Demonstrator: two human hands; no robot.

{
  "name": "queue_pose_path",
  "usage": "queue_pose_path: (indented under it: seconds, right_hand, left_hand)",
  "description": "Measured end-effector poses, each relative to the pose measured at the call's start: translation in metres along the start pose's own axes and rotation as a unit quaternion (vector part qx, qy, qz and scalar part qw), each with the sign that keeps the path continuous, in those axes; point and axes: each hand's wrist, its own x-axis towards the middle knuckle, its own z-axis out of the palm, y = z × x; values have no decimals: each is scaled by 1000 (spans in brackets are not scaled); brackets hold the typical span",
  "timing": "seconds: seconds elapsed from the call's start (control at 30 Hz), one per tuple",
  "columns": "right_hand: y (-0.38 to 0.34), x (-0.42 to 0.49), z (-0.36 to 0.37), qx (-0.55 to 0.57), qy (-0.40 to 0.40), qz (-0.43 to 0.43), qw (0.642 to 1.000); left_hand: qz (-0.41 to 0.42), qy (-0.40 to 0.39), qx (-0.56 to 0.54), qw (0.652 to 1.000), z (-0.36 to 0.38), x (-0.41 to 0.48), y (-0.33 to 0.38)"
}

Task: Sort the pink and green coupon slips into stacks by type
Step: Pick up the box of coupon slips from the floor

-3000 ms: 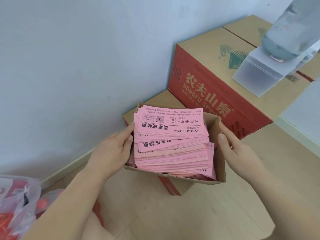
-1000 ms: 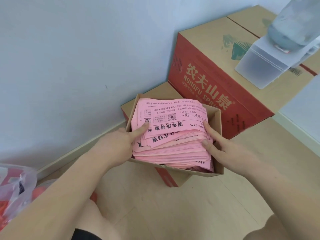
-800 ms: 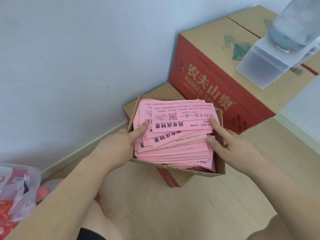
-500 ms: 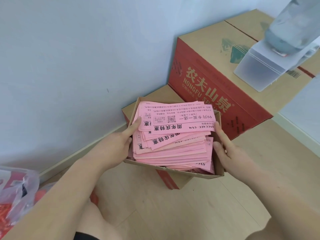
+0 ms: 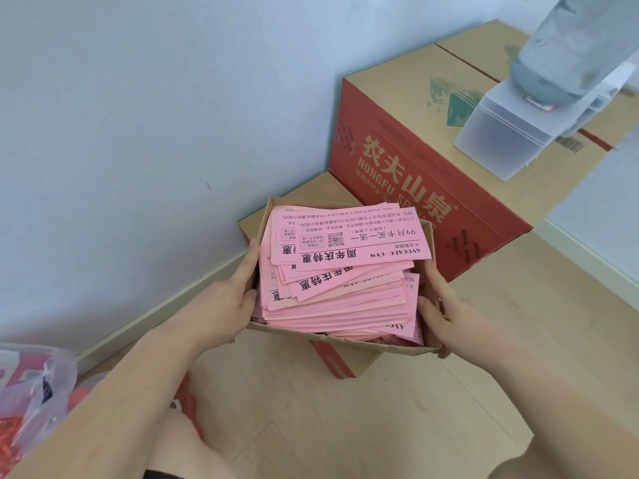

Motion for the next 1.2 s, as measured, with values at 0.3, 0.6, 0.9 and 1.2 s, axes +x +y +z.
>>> queue_pose_path:
  seconds: [0.3,0.6,0.9,1.2]
  right_hand:
    - [9,4,6,22,4,59,998]
    - [0,-3,9,96,36,87,991]
    - [-15,21,5,80,39,114,989]
    - [4,15,14,107,50,31,993]
  left_hand:
    - [24,14,-30,999,2,1,3]
    - [-18,75,-246,966,6,1,2]
    - [-36,58,-260,963,11,37,17]
    - [-4,0,-156,988,3,22,5]
